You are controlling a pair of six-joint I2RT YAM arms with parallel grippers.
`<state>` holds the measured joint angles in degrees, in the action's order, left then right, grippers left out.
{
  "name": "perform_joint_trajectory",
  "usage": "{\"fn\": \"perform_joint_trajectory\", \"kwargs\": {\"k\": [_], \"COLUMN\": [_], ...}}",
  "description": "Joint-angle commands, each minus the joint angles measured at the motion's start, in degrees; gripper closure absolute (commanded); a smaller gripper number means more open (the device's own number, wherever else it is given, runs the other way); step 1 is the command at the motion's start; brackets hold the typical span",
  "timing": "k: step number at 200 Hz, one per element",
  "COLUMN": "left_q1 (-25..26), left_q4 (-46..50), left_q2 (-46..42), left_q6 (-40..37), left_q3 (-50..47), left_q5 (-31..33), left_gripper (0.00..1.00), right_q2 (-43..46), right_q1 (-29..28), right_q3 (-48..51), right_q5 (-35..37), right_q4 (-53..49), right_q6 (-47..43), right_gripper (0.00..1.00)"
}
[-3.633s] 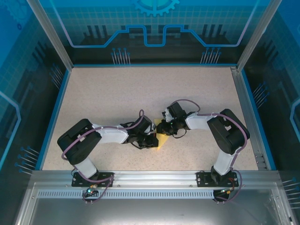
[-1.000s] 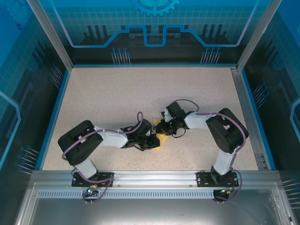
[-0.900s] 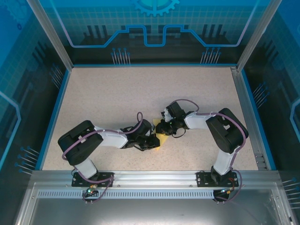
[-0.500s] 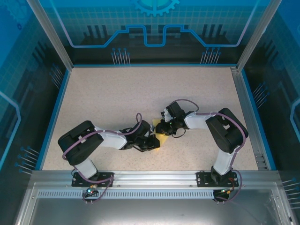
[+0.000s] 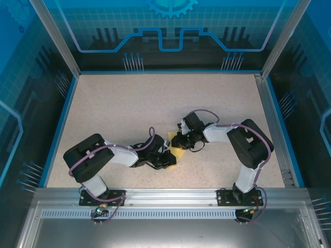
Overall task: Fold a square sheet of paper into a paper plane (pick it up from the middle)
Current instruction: Fourth fold the wing at the center of the table.
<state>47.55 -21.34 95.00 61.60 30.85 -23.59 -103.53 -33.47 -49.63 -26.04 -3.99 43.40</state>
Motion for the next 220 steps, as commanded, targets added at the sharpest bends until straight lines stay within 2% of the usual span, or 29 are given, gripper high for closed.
{"fn": "perform_joint_trajectory", "kwargs": {"k": [1,53,98,112,144,220], "left_q1": [1.19,0.6,-1.32,-1.25,-1.1,-0.2], "left_q4": [8.02,19.91,18.89,17.8,12.49,11.11], "left_q2": [-2.79,-14.6,-15.22,-14.2,-8.32,-1.91], "left_q6": [0.64,-3.55,-4.22,-4.89,-5.48,-5.69], "left_q3": [-1.8,2.38,4.65,5.65,8.45,8.87], "left_q5": [-4.08,8.09,13.62,13.98,9.02,10.24], "left_gripper": [0.86,0.84,0.83,0.82,0.82,0.86], "right_q2": [-3.21,-3.05,-2.86,-2.87,-2.87,-2.9], "right_q1": [-0.99,-1.24,-1.24,-1.32,-1.33,-1.34], "right_q3": [1.61,1.03,0.92,0.96,1.0,0.5], "right_q5": [3.38,2.75,2.92,2.78,2.41,1.88], "right_q4": [-2.49,-2.25,-2.56,-2.44,-2.0,-2.07], "right_q6": [-0.78,-0.81,-0.86,-0.86,-0.7,-0.68], "right_gripper": [0.79,0.79,0.79,0.79,0.79,0.79]}}
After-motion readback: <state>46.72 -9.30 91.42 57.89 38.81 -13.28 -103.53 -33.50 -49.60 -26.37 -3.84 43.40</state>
